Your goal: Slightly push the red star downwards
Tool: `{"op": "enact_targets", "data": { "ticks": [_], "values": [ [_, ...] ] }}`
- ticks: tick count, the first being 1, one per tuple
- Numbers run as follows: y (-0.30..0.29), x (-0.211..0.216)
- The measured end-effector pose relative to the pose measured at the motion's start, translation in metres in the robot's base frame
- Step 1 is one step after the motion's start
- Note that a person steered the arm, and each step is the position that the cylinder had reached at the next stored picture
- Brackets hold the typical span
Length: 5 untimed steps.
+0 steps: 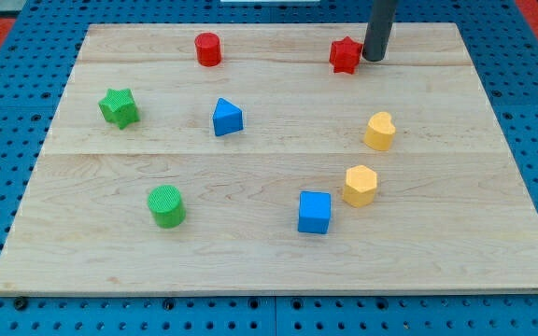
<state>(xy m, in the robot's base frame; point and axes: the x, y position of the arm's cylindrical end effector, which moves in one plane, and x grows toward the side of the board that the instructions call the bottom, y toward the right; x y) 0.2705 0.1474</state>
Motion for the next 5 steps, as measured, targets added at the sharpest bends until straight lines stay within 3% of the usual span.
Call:
{"op": "enact_targets", "data": {
  "ticks": [1,2,3,5],
  "values": [
    [0.005,-0.069],
    [-0.034,-0.058],
    [-0.022,-0.005],
    [0.027,-0.003]
  ]
}}
